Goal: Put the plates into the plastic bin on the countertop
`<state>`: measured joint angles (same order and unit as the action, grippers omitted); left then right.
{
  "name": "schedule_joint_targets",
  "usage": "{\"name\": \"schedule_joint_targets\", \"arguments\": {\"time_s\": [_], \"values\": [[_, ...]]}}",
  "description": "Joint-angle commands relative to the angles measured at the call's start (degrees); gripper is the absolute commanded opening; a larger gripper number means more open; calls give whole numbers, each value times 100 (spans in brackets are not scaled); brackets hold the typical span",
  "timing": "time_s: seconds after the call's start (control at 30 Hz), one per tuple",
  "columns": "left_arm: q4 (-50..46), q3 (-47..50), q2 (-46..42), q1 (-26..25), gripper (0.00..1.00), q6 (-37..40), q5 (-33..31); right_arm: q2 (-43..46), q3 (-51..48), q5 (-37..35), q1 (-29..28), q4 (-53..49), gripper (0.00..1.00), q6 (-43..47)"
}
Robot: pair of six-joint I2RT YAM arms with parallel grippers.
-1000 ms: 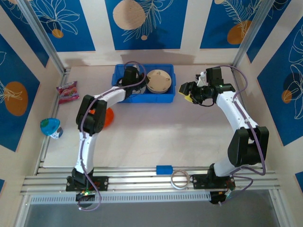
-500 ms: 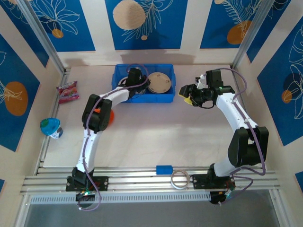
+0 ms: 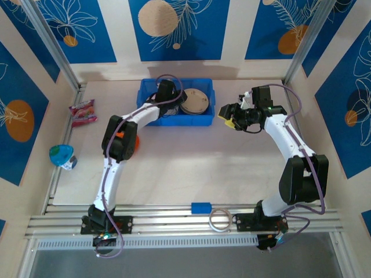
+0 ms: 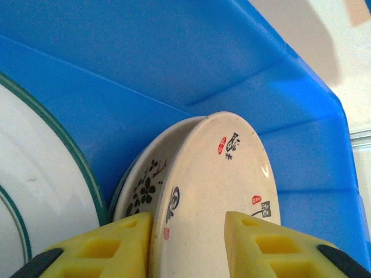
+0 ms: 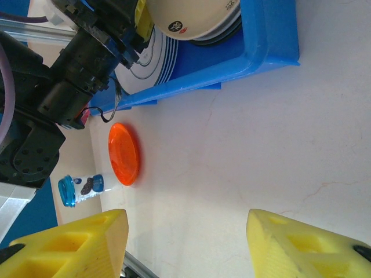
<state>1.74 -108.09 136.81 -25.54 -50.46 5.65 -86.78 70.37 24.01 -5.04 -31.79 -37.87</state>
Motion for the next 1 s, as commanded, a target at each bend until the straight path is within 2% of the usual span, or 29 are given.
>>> {"name": "schedule_joint_targets", "arguments": {"time_s": [0.0, 0.23, 0.47, 0.63, 0.97], "values": [[-292, -272, 57, -74, 40, 203, -114, 12, 34, 126, -49, 21, 57, -28], [-655, -457, 28, -74, 48, 324, -190, -14, 62, 92, -63, 20, 57, -28], [-983, -547, -103, -125, 69, 690, -507, -14, 209, -152, -186, -141, 57, 95], [-1033, -590, -147, -135, 78, 780, -495, 12, 251, -267, -234, -220, 57, 143], [-1427, -856, -194, -214, 91, 1126, -747, 146, 422, -1103, -387, -556, 58, 447]]}}
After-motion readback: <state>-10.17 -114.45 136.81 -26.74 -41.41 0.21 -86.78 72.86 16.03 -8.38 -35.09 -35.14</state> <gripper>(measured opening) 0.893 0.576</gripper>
